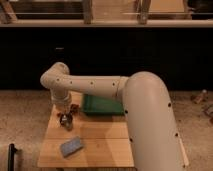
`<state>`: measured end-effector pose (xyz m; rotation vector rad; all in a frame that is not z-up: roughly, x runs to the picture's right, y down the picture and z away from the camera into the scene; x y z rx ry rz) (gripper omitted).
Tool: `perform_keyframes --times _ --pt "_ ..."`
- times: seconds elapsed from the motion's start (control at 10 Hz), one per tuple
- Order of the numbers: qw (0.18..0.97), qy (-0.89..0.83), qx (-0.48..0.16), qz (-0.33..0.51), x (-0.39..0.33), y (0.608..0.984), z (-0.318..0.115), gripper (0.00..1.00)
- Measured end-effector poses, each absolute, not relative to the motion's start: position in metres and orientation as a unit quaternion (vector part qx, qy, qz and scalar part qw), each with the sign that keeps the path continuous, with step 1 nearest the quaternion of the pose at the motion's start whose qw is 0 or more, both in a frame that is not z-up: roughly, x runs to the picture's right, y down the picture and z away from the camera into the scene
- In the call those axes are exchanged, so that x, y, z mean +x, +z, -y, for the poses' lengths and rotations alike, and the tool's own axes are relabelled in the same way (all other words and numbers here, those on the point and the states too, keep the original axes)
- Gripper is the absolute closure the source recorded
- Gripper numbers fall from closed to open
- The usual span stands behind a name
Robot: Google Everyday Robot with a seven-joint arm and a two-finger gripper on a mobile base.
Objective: Place fork in metal cup
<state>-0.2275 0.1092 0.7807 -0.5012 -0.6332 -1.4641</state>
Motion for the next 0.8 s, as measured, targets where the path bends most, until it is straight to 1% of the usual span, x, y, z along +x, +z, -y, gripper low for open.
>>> perform_keyframes --times 0.8 --pt "0.662 -0.652 -0.234 0.286 -0.226 0.781 -0.126 0.97"
